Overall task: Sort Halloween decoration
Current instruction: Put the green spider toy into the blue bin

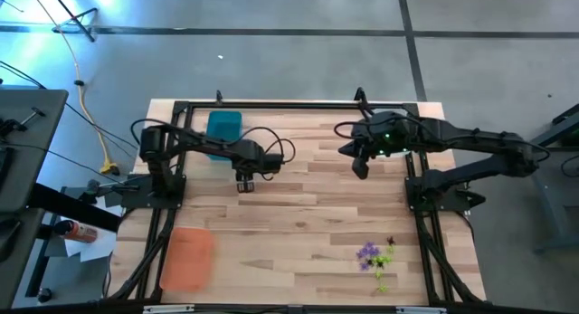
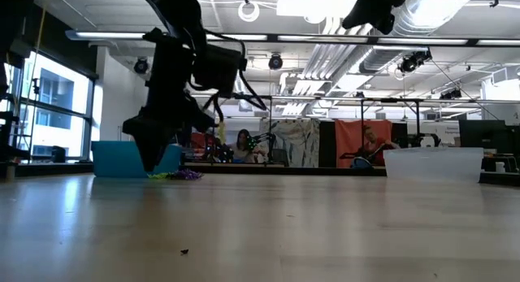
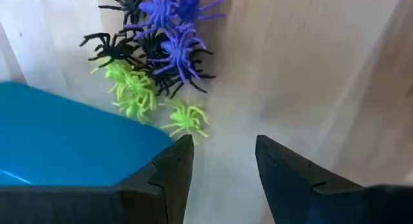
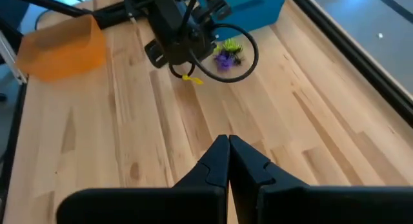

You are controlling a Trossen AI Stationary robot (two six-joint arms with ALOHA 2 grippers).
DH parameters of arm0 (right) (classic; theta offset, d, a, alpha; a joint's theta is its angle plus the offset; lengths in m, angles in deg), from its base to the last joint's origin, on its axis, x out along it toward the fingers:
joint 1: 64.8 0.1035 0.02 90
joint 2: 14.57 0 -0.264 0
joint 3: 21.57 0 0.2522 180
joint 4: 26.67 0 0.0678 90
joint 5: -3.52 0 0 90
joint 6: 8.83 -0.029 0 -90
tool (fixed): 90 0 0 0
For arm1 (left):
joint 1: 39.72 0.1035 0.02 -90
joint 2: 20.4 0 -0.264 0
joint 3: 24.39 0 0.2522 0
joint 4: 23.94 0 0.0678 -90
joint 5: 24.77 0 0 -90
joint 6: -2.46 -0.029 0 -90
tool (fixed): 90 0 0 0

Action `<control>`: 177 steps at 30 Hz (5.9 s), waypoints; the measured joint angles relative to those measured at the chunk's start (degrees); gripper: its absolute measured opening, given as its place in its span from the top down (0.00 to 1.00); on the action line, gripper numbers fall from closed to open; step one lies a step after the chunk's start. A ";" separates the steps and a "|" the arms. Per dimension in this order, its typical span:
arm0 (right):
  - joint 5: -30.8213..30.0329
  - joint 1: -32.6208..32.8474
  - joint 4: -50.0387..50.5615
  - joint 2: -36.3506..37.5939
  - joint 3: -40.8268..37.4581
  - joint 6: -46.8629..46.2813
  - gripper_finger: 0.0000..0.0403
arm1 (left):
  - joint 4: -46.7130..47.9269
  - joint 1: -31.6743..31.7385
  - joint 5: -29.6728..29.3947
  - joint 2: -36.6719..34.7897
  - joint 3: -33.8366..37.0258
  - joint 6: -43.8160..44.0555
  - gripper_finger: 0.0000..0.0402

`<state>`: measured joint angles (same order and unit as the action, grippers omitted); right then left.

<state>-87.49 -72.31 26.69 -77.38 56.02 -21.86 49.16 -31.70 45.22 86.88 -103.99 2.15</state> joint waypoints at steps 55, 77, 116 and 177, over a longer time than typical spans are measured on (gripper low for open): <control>0.80 0.06 0.04 -2.30 0.00 -1.95 1.00 | -4.41 7.23 23.76 -21.59 4.72 -11.84 0.98; -2.26 0.02 0.00 -2.34 0.00 0.66 1.00 | -24.58 7.44 17.38 -22.56 21.91 -17.34 0.57; -2.94 0.02 -1.04 -2.36 0.00 0.02 1.00 | -20.28 6.78 34.09 -36.11 12.34 -5.86 1.00; -7.60 0.00 -6.05 -2.49 0.00 -3.43 1.00 | -4.03 38.49 10.45 -10.03 4.26 -31.41 0.98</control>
<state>-95.08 -72.31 20.63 -79.87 56.02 -25.30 45.13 6.79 55.67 76.85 -99.73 -29.26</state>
